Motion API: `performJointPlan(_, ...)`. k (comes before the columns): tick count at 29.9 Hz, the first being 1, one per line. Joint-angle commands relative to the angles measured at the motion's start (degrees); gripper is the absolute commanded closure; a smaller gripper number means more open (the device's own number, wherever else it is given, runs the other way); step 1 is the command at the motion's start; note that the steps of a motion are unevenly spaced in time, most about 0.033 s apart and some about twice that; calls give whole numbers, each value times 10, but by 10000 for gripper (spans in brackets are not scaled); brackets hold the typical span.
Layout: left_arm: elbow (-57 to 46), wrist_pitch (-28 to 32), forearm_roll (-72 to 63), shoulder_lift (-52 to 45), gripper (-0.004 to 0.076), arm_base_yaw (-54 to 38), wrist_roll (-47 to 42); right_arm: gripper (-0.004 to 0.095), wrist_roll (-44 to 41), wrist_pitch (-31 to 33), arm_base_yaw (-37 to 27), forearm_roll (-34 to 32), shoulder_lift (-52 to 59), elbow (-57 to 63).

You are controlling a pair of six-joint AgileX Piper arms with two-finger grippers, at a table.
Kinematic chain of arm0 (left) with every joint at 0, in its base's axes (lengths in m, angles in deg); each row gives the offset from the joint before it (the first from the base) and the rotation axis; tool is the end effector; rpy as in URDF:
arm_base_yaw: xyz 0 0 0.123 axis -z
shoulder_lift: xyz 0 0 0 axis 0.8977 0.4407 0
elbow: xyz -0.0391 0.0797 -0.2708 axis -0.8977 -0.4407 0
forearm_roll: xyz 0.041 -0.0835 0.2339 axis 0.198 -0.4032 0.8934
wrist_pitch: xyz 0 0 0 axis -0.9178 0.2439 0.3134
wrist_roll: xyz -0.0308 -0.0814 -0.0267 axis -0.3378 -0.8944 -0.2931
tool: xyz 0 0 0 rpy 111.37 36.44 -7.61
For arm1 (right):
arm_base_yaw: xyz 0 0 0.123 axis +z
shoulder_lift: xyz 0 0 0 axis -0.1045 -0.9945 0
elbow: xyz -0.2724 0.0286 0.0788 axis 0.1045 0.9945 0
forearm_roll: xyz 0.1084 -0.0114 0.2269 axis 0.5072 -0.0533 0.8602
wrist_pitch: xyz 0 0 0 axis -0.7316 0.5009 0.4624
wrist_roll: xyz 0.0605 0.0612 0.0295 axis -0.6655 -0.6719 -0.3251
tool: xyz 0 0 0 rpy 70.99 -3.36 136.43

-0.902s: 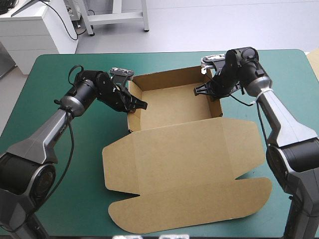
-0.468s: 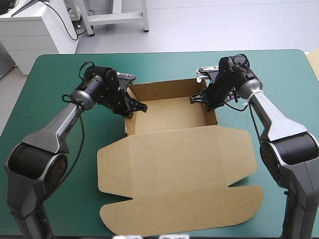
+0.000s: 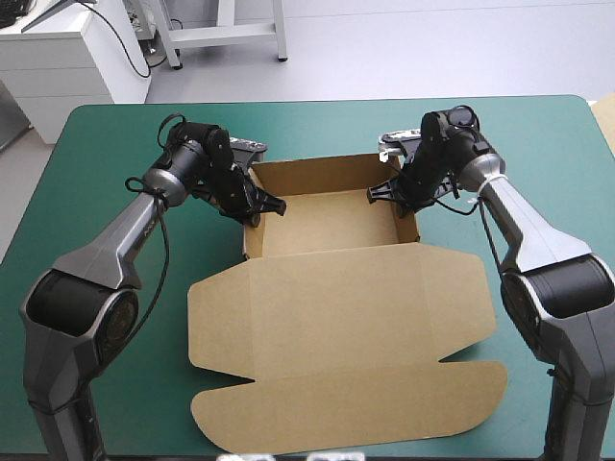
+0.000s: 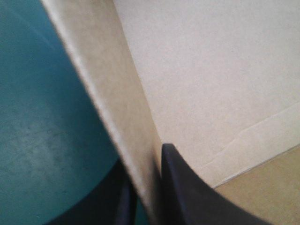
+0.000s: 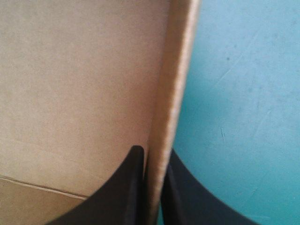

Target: Fold the box

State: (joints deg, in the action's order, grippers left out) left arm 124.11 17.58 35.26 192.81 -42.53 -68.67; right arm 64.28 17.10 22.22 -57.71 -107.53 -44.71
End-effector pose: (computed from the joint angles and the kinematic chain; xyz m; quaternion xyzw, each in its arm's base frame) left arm 0.3868 -0.1654 0.2784 0.1840 0.9724 -0.0958 0.1071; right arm 0.4124 0.1315 0.2799 -0.1275 0.9813 0.0806 0.1198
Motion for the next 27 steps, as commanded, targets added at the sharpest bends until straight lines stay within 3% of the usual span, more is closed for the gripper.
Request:
performJointPlan(1, 29, -32, -56, -26, 500, 11, 34, 555, 22, -2, 3, 35, 34, -15)
performJointPlan(4, 48, -33, -56, -26, 324, 11, 33, 238, 22, -2, 3, 38, 34, -15)
performJointPlan(7, 64, -34, -46, -27, 217, 11, 18, 81, 19, -2, 3, 38, 35, -15)
performJointPlan(27, 124, -34, 43, -114, 213, 10, 31, 77, 21, -2, -17, 9, 139, -21)
